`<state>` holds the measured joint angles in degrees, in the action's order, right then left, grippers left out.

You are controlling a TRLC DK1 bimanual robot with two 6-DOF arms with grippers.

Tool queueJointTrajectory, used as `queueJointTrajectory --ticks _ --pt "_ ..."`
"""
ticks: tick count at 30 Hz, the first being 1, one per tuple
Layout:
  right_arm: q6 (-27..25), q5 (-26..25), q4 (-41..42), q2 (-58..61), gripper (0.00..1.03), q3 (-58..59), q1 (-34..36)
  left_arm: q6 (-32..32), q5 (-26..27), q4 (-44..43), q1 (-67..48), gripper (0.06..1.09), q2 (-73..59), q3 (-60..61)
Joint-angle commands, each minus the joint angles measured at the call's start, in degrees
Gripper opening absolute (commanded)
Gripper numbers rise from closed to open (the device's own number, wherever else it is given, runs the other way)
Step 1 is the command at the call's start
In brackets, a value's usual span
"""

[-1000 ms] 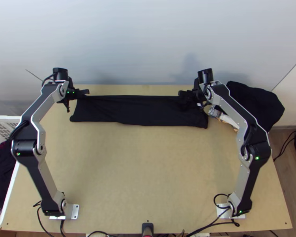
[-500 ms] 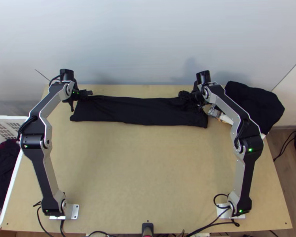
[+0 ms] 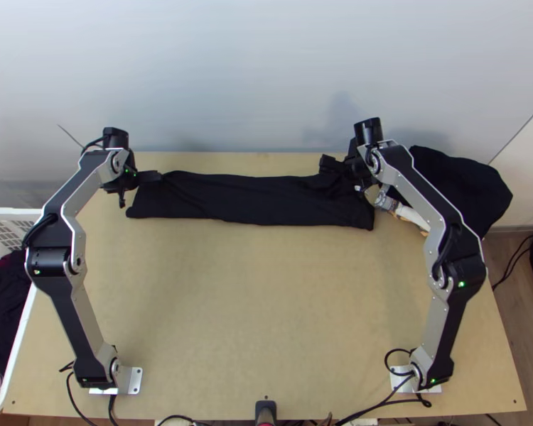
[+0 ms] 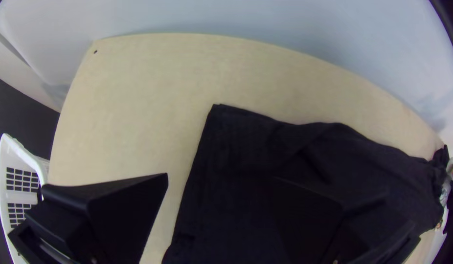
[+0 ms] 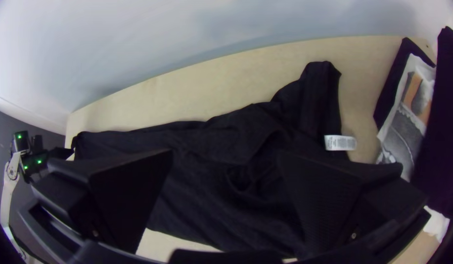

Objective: Fold the t-shirt

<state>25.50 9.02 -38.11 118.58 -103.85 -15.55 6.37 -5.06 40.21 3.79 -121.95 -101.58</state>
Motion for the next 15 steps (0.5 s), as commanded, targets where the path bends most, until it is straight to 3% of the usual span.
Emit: queueJointTrajectory --ticks 1,5,15 --pt "0.1 1.2 -2.9 -4.7 0.99 1.0 -2.6 -1.4 -0.7 -2.3 1.9 1.02 1.9 5.0" --pt "0.1 1.4 -3.4 -6.4 0.99 2.6 -3.6 -1.5 -0.7 -7.3 2.4 1.03 4.2 8.9" --pt "0.1 1.4 -3.4 -7.9 0.99 5.1 -5.2 -1.8 -0.2 -6.8 0.3 1.04 4.8 13.6"
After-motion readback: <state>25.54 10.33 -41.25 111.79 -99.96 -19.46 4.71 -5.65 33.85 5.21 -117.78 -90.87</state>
